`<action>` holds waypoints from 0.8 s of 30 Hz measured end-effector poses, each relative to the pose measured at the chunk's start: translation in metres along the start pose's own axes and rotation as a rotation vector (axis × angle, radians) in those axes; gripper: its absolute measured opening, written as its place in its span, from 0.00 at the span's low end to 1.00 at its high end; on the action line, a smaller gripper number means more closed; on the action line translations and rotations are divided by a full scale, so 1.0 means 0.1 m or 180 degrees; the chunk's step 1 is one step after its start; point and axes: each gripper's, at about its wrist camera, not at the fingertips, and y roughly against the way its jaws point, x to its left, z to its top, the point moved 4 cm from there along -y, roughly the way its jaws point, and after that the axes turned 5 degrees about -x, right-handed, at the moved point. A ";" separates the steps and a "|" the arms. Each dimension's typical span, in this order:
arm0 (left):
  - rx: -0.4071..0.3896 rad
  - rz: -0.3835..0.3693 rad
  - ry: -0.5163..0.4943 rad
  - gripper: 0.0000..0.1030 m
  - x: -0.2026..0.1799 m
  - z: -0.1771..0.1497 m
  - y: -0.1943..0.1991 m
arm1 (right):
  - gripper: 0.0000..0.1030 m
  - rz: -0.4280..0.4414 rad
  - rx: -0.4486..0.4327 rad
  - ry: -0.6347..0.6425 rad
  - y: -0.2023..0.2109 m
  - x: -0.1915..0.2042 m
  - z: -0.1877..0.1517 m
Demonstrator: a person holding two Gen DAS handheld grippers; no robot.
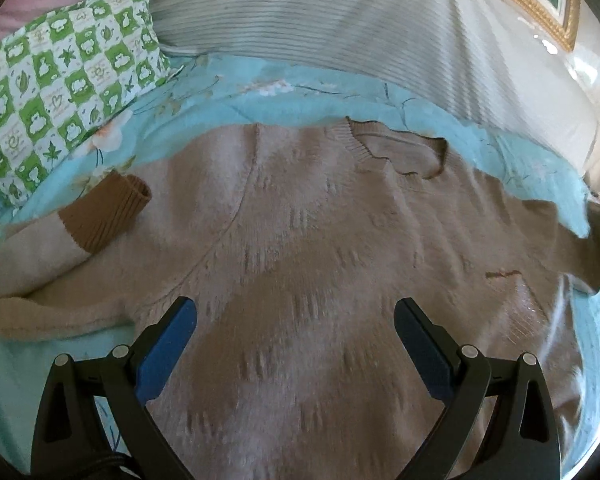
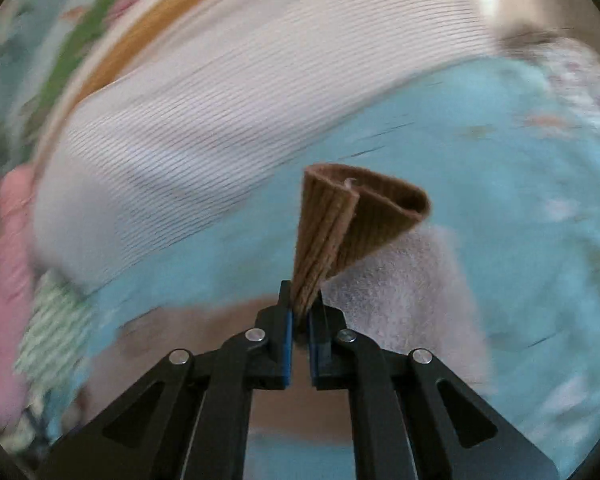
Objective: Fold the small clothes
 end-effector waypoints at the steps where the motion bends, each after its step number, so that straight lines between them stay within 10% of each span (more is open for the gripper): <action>1: -0.0011 -0.0024 0.0002 0.97 0.00 -0.01 0.03 | 0.07 0.0215 0.0104 0.0042 -0.08 0.28 -0.12; 9: -0.0088 -0.0287 0.0062 0.97 0.16 -0.12 0.33 | 0.07 0.1268 0.0893 0.0436 -0.76 2.08 -1.15; 18: -0.0015 -0.0420 0.0167 0.97 0.31 -0.19 0.28 | 0.07 0.1392 0.1471 0.0811 -1.26 2.84 -2.14; 20: 0.0038 -0.0478 0.0199 0.97 0.28 -0.18 0.21 | 0.13 0.1420 0.1603 0.0837 -1.30 2.86 -2.24; 24: 0.0162 -0.0591 0.0240 0.97 0.18 -0.12 -0.02 | 0.63 0.1562 0.1603 0.0602 -1.18 2.74 -2.26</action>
